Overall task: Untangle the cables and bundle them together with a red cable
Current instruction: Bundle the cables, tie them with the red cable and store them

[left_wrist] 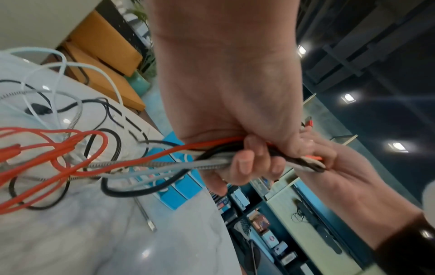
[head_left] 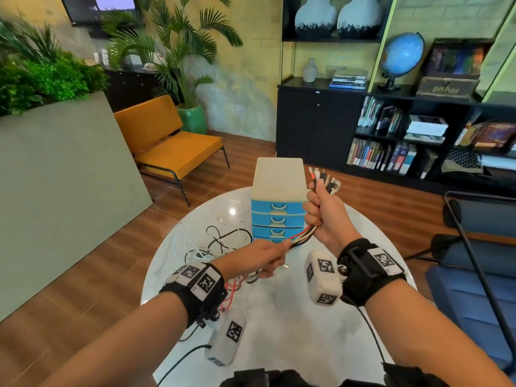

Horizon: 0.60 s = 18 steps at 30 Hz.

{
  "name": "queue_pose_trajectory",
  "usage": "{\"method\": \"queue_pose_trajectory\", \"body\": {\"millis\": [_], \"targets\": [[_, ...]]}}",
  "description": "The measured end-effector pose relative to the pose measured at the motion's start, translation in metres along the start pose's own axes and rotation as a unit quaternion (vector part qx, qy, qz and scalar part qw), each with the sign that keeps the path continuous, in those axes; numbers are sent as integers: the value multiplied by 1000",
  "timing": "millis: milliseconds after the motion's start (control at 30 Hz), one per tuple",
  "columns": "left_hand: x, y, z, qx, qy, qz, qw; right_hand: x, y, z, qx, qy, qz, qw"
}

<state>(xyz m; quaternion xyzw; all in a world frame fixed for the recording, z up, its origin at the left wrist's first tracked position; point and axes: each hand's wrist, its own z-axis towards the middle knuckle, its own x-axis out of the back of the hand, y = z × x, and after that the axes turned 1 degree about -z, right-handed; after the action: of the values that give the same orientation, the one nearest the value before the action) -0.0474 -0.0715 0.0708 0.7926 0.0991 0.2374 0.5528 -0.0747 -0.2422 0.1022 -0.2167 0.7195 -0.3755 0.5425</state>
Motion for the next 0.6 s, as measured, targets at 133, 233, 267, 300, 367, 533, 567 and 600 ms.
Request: {"method": "queue_pose_trajectory", "body": {"millis": [133,233,267,300,367,533,567,600], "targets": [[9,0,-3,12,-6,-35,999,5,-4,2,-18,-8,20,1000],[12,2,-2,15,12,-44,999,3,0,1,-30,-33,78,996],[13,2,-1,16,22,-44,999,3,3,0,-31,-35,92,995],[14,2,1,16,30,-43,998,3,7,-1,-31,-34,97,994],[16,2,3,20,25,-29,999,3,15,-4,-35,-27,84,995],[16,4,3,29,-41,-31,998,6,12,-1,-48,-24,54,997],[15,4,3,28,-46,-34,998,7,10,0,-43,-25,54,997],[14,4,4,26,-48,-32,998,7,9,2,-34,-27,54,998]]}}
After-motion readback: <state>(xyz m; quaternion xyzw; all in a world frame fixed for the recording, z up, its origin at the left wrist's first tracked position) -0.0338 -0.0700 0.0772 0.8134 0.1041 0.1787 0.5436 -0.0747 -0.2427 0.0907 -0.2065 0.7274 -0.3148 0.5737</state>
